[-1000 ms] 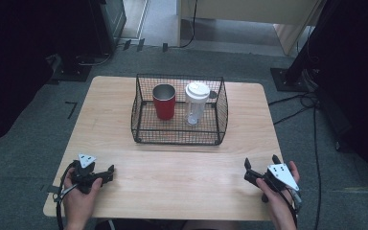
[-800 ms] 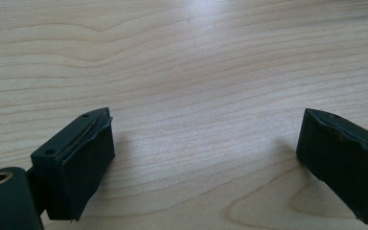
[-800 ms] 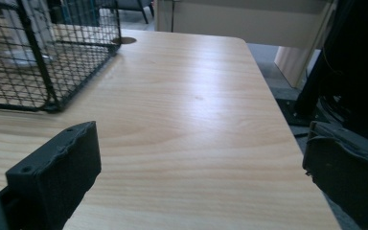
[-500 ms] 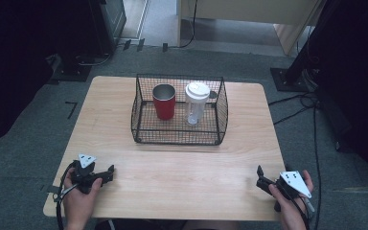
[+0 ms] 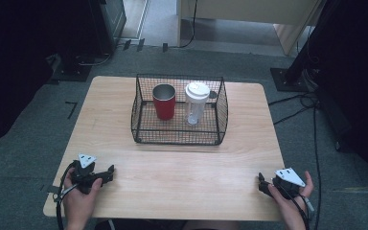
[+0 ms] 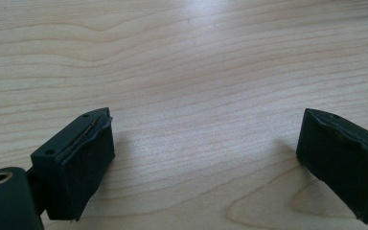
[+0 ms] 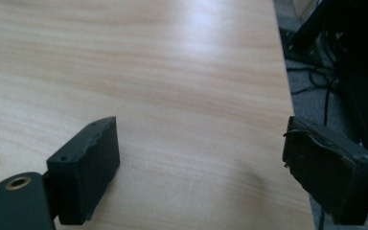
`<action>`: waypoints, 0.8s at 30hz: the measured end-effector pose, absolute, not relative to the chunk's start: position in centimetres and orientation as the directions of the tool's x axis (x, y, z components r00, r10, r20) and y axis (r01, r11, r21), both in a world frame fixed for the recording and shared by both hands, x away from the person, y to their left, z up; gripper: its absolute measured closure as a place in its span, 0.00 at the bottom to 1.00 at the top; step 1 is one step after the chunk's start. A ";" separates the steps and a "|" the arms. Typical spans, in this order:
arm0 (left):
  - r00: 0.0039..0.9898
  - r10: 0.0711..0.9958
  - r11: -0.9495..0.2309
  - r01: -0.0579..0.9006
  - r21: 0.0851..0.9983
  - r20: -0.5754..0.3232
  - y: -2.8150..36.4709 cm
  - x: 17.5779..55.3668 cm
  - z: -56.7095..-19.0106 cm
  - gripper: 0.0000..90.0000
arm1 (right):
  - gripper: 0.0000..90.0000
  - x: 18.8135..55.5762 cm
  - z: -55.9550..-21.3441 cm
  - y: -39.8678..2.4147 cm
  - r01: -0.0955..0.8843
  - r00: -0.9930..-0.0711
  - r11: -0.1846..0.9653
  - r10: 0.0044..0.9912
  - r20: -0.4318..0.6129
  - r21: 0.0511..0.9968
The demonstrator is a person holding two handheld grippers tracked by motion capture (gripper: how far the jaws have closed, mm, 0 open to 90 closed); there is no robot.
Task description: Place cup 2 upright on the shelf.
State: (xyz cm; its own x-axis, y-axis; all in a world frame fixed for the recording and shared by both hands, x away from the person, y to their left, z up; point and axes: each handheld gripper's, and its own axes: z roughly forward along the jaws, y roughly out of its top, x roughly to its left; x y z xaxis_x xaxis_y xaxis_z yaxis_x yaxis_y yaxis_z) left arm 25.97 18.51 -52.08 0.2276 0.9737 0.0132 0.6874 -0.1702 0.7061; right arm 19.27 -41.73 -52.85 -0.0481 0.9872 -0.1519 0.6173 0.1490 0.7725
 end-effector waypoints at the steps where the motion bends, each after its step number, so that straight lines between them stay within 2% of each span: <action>1: 0.227 0.974 -0.170 0.687 0.706 0.013 18.5 26.0 -52.1 0.07 | 0.14 19.3 -52.8 -41.7 0.619 -0.051 0.145 0.988 -0.144 0.772; 10: 0.227 0.974 -0.170 0.687 0.706 0.013 18.5 26.0 -52.1 0.07 | 0.12 19.5 -52.9 -42.8 0.671 -0.055 0.017 0.998 0.027 0.741; 24: 0.227 0.974 -0.170 0.687 0.706 0.013 18.5 26.0 -52.1 0.07 | 0.11 19.5 -52.9 -42.7 0.675 -0.071 0.029 0.997 0.025 0.737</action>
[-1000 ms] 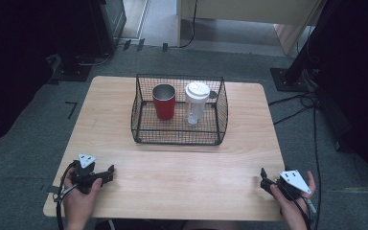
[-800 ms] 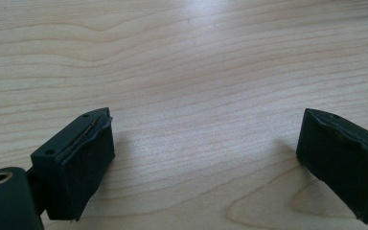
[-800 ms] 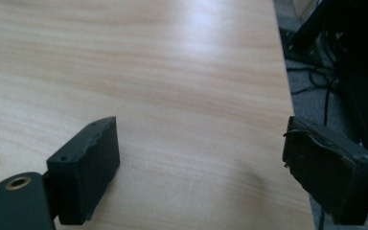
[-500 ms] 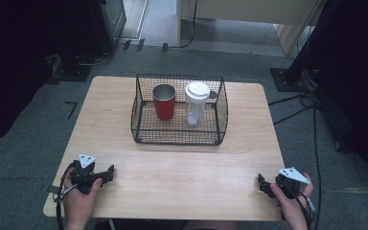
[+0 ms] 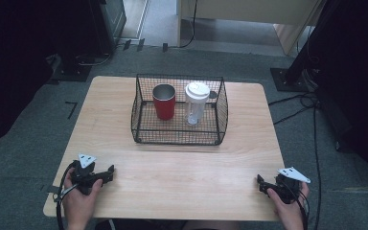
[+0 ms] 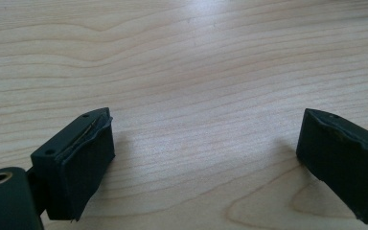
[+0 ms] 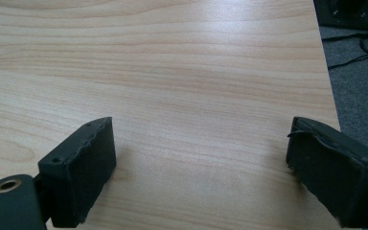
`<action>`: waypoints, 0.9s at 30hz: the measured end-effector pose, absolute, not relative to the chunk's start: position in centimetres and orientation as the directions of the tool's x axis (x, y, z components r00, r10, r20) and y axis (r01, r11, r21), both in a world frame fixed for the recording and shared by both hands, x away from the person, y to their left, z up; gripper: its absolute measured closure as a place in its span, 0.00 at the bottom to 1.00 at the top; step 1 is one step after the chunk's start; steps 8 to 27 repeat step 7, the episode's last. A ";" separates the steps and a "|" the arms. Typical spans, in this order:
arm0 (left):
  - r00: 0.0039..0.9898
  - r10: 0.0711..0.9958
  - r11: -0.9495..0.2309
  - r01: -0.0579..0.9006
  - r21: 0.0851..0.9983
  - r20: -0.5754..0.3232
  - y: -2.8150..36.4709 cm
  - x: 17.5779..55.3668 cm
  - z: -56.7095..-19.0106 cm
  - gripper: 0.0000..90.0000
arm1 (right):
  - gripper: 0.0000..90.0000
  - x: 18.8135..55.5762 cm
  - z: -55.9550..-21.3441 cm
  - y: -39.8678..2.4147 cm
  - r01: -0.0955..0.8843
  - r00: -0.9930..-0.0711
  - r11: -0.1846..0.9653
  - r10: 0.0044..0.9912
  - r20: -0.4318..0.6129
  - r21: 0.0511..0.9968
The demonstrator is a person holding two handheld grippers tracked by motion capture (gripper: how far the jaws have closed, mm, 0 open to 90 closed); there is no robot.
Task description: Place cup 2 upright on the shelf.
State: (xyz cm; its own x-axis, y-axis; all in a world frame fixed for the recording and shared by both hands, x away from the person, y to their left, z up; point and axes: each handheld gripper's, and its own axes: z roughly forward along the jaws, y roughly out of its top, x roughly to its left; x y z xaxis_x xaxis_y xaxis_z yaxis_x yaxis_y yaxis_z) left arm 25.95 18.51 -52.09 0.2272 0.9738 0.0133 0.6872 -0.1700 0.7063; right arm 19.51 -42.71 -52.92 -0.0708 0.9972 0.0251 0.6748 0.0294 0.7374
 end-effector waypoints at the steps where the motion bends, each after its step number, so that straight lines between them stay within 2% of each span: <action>1: 0.227 0.974 -0.170 0.687 0.706 0.013 18.5 26.0 -52.1 0.07 | 0.11 19.5 -52.9 -42.7 0.675 -0.071 0.029 0.997 0.025 0.737; 27: 0.227 0.974 -0.170 0.687 0.706 0.013 18.5 26.0 -52.1 0.07 | 0.11 19.5 -52.9 -42.7 0.674 -0.069 0.027 0.997 0.026 0.738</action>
